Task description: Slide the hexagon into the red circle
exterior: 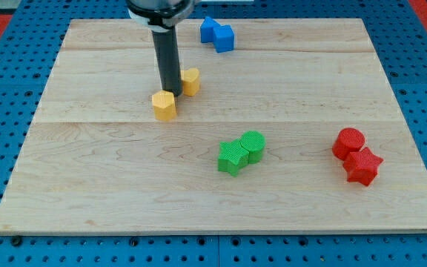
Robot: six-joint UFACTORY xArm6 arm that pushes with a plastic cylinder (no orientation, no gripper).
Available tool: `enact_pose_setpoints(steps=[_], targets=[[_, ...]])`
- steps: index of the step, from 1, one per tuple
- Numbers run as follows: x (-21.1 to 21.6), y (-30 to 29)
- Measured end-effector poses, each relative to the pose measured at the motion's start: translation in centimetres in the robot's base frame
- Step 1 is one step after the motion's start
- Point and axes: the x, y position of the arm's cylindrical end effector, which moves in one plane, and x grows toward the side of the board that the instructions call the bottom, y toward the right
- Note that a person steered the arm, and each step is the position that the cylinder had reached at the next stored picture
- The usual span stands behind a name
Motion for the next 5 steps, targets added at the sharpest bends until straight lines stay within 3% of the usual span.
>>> enact_pose_setpoints(steps=[1,2,3,5], targets=[[1.4,-7.7],[3.4,-4.2],[3.4,5.7],[9.7,0.9]])
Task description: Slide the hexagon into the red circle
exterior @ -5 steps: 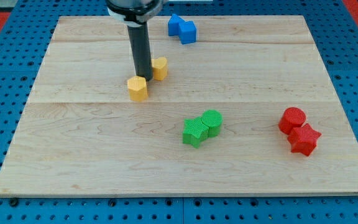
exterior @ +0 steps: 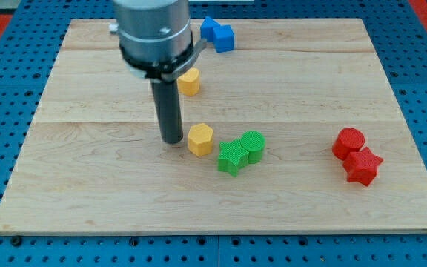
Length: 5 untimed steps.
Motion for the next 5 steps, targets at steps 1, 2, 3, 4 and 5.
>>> enact_pose_setpoints(steps=[1,2,3,4,5], targets=[[2.6,3.0],[-3.2,6.2],[-4.0,4.8],[-6.1,2.2],[-8.0,7.2]])
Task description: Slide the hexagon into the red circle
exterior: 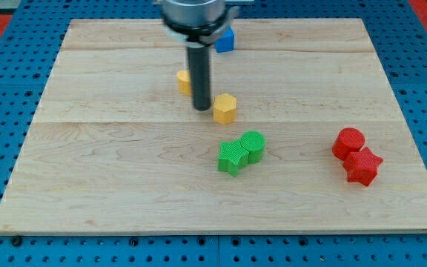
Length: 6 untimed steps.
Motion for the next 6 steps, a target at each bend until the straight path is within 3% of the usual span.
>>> enact_pose_setpoints(steps=[1,2,3,4,5,6], targets=[[0.5,11.1],[1.7,12.0],[-0.8,4.8],[4.2,7.8],[4.2,16.4],[1.6,10.4]])
